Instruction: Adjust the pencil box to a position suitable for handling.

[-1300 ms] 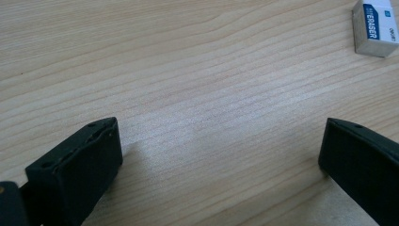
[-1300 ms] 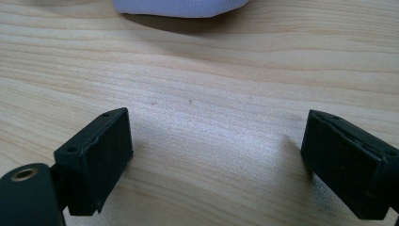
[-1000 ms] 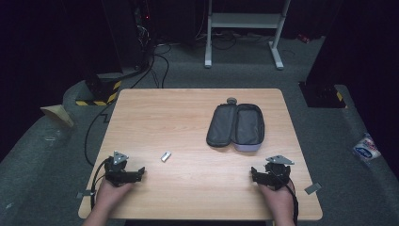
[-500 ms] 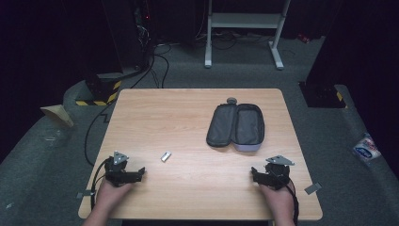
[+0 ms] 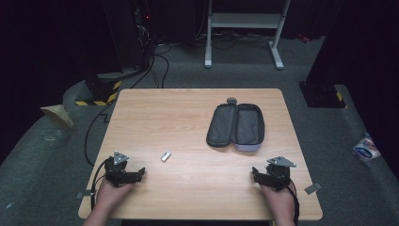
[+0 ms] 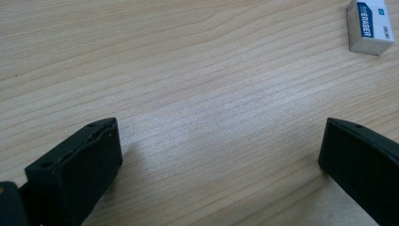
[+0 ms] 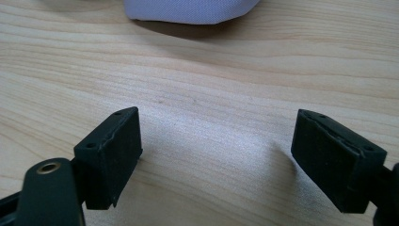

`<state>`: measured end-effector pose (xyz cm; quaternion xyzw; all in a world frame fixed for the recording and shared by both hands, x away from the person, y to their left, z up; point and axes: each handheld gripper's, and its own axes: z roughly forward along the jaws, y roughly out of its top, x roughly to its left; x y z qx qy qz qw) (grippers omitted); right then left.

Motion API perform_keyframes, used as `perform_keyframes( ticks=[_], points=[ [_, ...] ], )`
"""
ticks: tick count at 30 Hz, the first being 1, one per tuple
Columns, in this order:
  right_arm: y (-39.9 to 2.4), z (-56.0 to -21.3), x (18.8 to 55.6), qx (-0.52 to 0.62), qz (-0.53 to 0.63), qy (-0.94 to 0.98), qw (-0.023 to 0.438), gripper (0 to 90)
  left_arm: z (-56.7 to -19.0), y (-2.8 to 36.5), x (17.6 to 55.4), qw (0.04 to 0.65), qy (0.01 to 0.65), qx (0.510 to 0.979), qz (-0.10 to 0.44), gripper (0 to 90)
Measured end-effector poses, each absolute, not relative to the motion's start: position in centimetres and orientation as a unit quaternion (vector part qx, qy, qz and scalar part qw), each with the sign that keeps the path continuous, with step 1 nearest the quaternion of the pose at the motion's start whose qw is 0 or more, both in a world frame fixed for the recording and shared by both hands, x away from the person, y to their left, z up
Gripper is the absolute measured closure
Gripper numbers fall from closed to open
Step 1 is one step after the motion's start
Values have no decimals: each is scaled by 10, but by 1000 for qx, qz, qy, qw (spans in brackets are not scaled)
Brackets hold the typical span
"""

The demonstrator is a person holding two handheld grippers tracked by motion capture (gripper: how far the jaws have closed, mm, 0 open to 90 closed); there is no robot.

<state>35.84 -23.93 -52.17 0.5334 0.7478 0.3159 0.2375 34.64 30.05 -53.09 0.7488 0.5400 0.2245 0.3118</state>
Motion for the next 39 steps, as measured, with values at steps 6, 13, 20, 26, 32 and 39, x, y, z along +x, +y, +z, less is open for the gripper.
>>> perform_keyframes(
  ticks=[6,13,20,26,32,39],
  points=[
    [-242,-519,357,536,323,743,238,204,-531,300,346,311,542,748,225,3],
    [-241,-513,355,535,336,737,241,231,-531,300,346,311,542,747,226,3],
    [-237,-508,352,531,348,734,240,276,-531,300,346,310,542,748,225,3],
    [-231,-504,352,524,355,731,254,283,-531,301,346,310,540,750,225,2],
    [-227,-501,354,521,354,730,266,314,-531,301,346,311,539,750,224,2],
    [-229,-494,361,526,365,719,271,323,-531,301,346,311,539,750,224,2]
  ],
)
